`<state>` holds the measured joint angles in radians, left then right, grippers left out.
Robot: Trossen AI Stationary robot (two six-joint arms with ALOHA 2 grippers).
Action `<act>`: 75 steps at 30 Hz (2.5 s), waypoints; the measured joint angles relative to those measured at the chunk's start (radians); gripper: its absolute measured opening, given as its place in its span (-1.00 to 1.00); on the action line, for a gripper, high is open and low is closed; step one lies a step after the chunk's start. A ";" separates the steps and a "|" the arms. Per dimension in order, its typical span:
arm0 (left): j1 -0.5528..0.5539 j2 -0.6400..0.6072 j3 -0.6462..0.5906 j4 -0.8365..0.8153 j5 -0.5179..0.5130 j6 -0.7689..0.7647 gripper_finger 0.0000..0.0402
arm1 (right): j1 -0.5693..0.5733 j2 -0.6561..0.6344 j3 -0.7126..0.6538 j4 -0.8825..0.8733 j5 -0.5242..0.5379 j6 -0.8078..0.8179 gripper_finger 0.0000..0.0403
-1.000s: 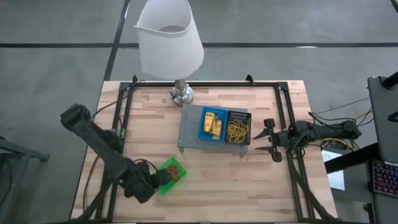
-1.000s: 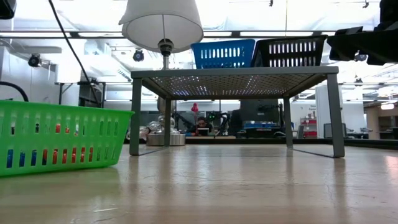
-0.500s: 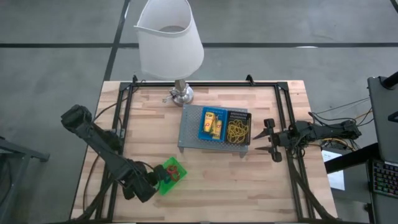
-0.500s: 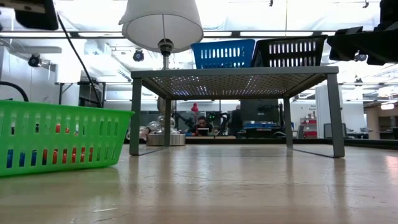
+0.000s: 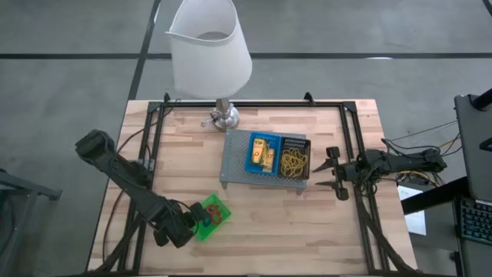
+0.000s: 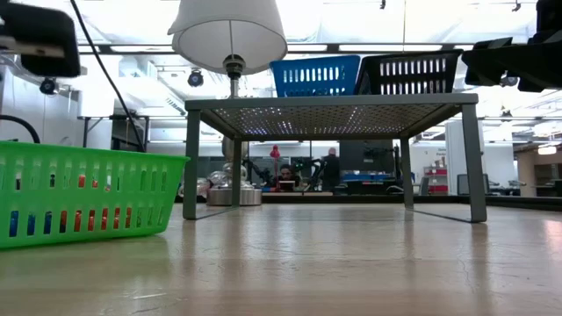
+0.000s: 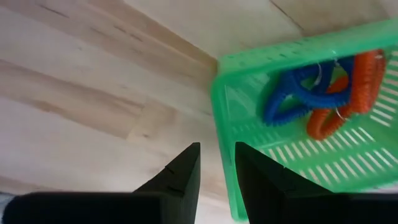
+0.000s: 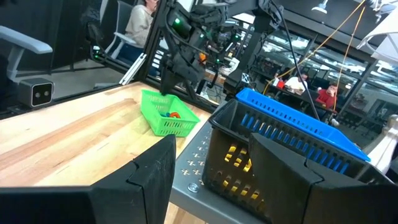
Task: Pick & Place Office Desk Supplies
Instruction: Put the green basket on the shelf
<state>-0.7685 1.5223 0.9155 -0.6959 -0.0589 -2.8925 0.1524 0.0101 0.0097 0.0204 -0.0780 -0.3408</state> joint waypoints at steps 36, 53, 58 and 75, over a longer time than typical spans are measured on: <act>0.011 -0.003 -0.090 0.118 -0.012 0.017 -0.92 | 0.000 0.000 0.000 0.000 0.000 0.000 0.00; 0.017 -0.065 0.042 -0.127 0.000 -0.024 -0.94 | 0.000 0.000 0.000 0.000 0.000 0.000 0.00; 0.018 -0.057 0.119 -0.260 -0.001 -0.049 -0.94 | 0.000 0.000 0.000 0.000 0.000 0.000 0.00; 0.018 -0.053 0.327 -0.591 -0.023 -0.091 -0.94 | 0.000 0.000 0.000 0.000 0.000 0.000 0.00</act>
<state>-0.7502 1.4689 1.2429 -1.2867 -0.0823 -2.9839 0.1526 0.0101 0.0094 0.0204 -0.0780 -0.3408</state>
